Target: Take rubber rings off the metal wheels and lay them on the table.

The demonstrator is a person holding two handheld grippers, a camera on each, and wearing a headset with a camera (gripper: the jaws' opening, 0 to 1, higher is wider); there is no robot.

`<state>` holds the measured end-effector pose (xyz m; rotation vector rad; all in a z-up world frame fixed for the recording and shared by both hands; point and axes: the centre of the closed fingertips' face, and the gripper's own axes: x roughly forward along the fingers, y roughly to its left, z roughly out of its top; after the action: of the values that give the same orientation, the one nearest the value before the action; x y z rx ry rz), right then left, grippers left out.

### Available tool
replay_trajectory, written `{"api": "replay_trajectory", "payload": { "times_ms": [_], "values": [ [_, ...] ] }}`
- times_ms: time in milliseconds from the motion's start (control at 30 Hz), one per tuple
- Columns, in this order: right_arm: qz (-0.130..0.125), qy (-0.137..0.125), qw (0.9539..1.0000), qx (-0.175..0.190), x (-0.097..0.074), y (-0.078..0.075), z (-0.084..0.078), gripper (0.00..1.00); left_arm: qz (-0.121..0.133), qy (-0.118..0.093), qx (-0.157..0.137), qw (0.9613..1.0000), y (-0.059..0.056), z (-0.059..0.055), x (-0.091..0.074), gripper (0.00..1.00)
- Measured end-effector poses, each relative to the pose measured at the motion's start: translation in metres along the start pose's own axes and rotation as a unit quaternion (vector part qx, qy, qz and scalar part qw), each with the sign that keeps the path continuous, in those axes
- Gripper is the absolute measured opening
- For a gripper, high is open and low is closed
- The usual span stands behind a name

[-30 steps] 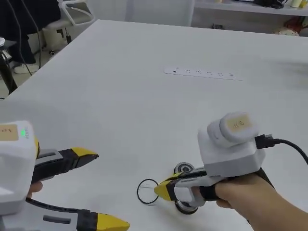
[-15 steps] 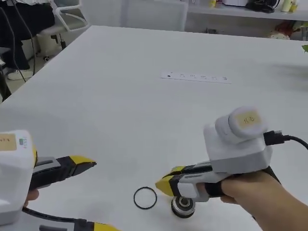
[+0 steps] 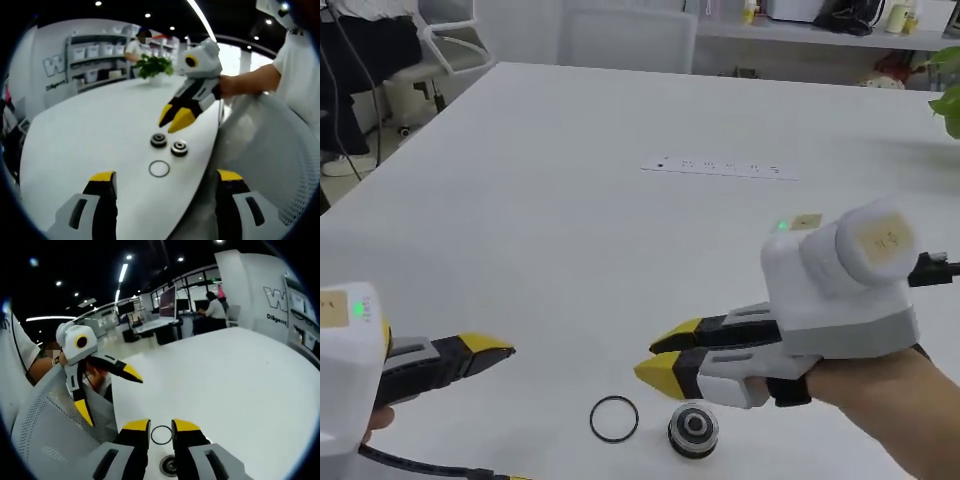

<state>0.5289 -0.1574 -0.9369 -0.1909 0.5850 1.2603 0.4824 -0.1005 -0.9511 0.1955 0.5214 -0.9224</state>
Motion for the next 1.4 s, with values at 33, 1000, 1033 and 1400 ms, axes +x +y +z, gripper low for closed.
{"api": "replay_trajectory", "payload": {
  "times_ms": [33,1000,1033,1400],
  "values": [
    [-0.002,-0.004,1.0000,-0.002,-0.003,-0.001,0.001,0.16,0.000,0.001,0.001,1.0000,0.000,0.000,0.000,0.82],
    [-0.012,0.078,0.9963,0.035,-0.028,-0.025,-0.071,0.29,-0.074,-0.015,0.169,0.9828,-0.025,0.097,0.024,0.83],
    [-0.012,0.082,0.9960,0.034,-0.028,-0.025,-0.073,0.29,-0.080,-0.022,0.173,0.9814,-0.026,0.104,0.028,0.83],
    [0.009,0.121,0.9923,0.024,-0.022,-0.017,-0.092,0.33,-0.133,-0.038,0.142,0.9802,-0.042,0.103,0.089,0.77]
  ]
}}
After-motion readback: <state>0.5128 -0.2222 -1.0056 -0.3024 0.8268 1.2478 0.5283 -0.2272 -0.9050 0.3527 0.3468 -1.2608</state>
